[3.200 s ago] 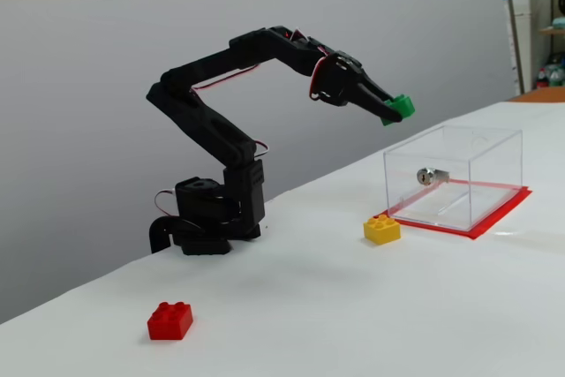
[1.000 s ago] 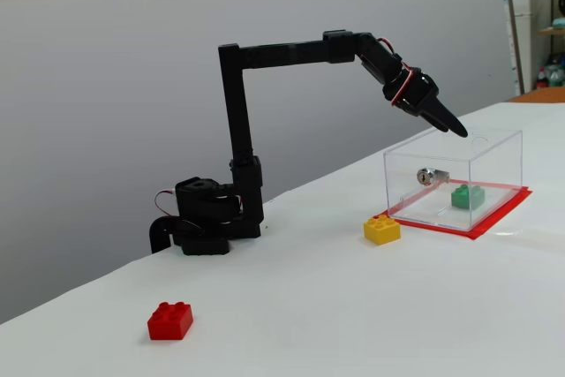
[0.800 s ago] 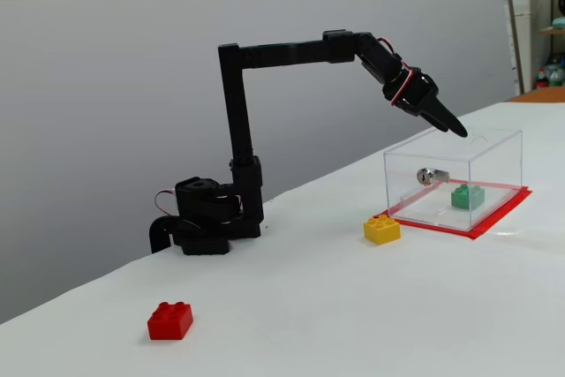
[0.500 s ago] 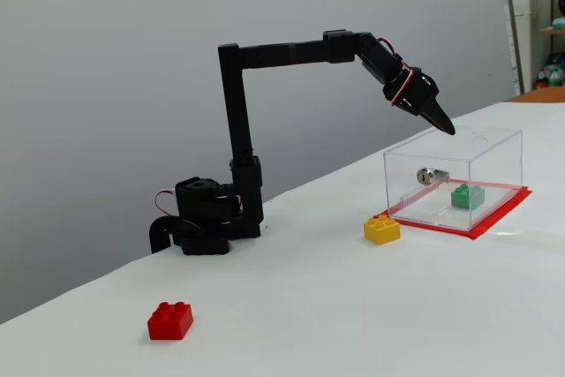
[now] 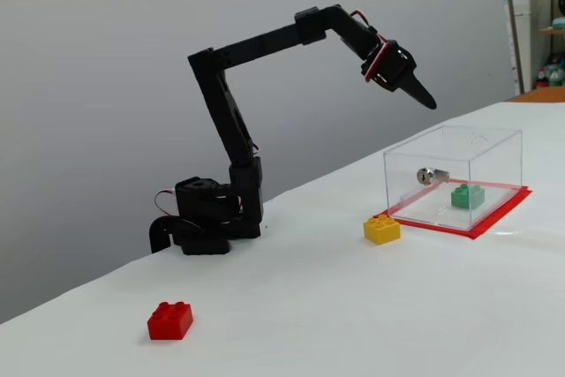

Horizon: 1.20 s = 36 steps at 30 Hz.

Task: Pick the green lego brick and place it into the transparent box

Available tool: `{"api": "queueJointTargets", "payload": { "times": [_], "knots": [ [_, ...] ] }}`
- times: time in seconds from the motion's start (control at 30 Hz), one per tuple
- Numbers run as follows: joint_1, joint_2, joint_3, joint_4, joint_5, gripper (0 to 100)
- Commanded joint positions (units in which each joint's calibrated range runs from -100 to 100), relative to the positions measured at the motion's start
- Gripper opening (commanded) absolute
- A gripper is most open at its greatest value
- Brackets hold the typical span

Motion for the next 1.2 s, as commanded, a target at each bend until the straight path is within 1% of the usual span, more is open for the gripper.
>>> {"api": "queueJointTargets", "payload": {
  "times": [0.0, 0.33, 0.7, 0.93, 1.17],
  "knots": [
    [5.70, -7.53, 0.96, 1.71, 0.15, 2],
    [23.45, -21.19, 10.18, 1.97, -0.11, 2],
    [41.64, -35.19, 26.82, 1.10, -0.32, 2],
    [48.07, -41.30, 37.40, 1.10, -0.27, 2],
    [48.81, -50.80, 49.87, 1.01, 0.00, 2]
  ]
}}
